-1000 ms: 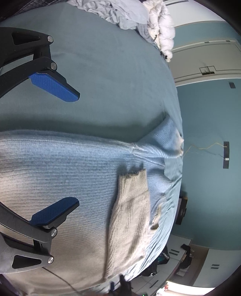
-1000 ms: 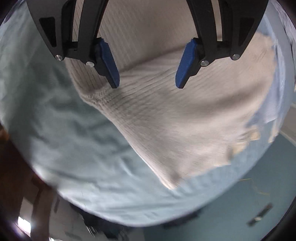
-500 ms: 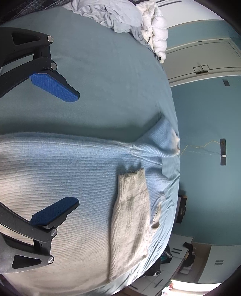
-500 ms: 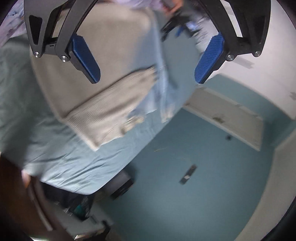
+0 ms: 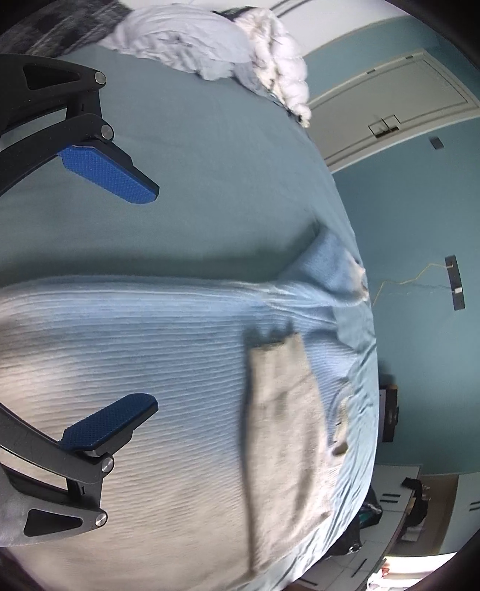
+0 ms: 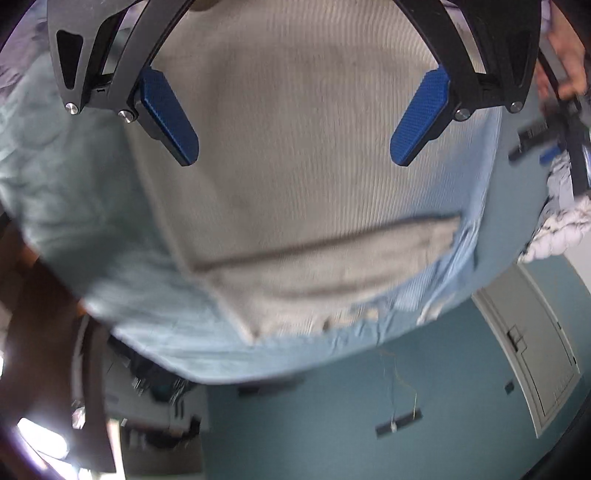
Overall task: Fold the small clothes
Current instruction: 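Open the right gripper and withdraw it from the folded side, then grasp the light-blue sleeve with the left gripper and lift it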
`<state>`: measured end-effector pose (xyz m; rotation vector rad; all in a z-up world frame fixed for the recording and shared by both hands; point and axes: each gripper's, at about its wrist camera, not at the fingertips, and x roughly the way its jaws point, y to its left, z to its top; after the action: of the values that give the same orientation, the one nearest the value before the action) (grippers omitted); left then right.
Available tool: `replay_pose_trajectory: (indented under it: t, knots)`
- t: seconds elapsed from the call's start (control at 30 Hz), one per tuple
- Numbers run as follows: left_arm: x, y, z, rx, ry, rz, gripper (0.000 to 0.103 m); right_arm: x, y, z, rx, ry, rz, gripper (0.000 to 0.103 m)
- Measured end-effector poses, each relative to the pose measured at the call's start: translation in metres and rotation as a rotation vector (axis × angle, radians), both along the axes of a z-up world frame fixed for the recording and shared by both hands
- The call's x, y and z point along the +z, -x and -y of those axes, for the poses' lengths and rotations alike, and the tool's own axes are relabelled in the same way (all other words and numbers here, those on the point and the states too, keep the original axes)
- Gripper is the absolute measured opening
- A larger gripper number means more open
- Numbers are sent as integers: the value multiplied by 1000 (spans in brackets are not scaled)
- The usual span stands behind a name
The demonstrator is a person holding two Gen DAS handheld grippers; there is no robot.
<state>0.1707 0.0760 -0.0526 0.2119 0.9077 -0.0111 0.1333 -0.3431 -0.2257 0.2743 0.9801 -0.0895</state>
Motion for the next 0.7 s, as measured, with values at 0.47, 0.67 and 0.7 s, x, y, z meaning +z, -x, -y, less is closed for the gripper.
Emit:
replay_pose_trajectory:
  t: [0.47,0.67,0.7]
  knots:
    - [-53,-288,-13,179,16,-136,103,-36,-18,-32,150,-78,-116,102]
    - [-90,-311,11,74,-162,-172,68,-53,-21,-30,162,-83,-153,102]
    - [-92,-311,10,59,-139,-197,35,-54,-23,-29,160,-85,-159,102]
